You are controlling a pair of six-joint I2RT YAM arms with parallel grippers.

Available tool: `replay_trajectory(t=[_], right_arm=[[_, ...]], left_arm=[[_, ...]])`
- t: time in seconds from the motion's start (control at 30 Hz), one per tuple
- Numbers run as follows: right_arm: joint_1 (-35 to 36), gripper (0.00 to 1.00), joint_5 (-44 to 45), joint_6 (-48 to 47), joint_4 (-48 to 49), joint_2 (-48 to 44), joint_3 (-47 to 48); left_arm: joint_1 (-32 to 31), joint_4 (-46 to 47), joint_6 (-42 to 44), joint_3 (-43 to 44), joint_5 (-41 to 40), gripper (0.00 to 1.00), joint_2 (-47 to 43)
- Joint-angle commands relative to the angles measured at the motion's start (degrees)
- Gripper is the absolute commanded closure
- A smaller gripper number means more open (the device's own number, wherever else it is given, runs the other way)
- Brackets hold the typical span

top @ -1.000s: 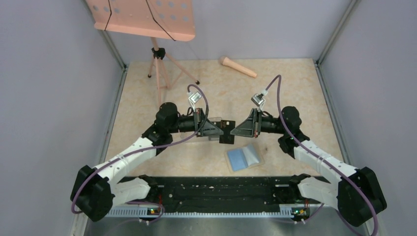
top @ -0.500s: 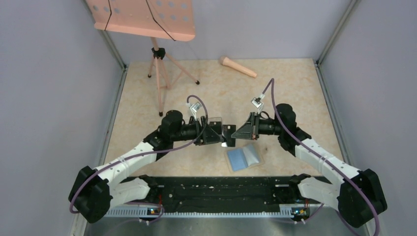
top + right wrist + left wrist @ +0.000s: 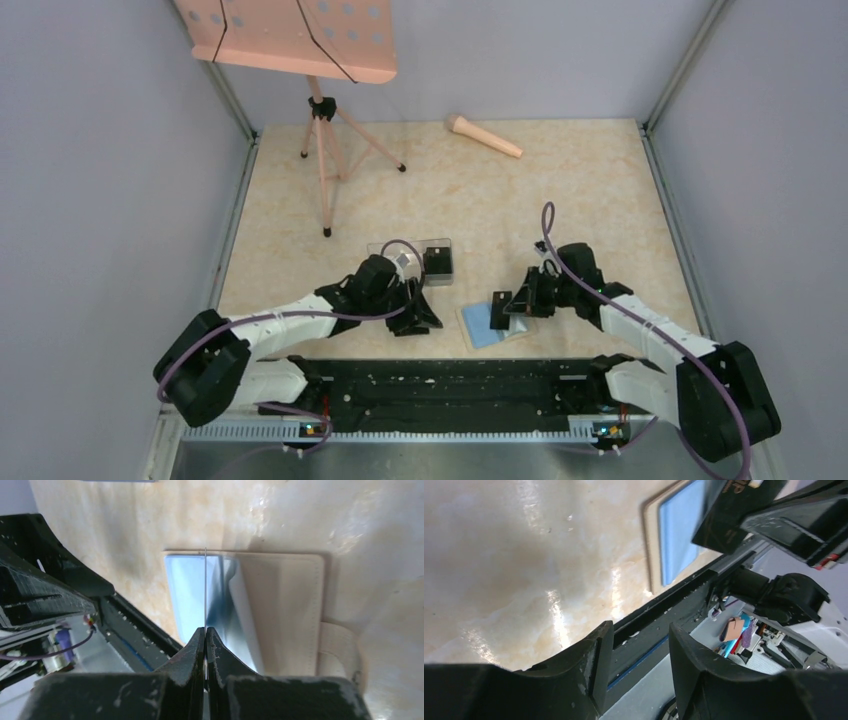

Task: Put the credit cards into the card holder
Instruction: Insert the credit card into the card holder.

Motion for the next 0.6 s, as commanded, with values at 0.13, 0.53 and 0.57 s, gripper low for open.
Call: replay_trajectory(t=[0.13,0.53,0.57], right_arm=[[-2.18,1.0,6.1,-4.91,-1.38,-1.19,2.29],[-2.91,1.0,1.03,-3.99,1.2,-0.42,1.25],[-2.96,1.0,0.42,-3.77,1.76,-0.36,0.88]], left_arm=[[-2.72,2.63,-0.29,2.65,-0.8,0.57,7.79],[-5.15,5.06,0.36,6.82,-0.72,0.63,17.36],[-5.26,5.12,0.39,7.26,-0.49,0.64,18.17]])
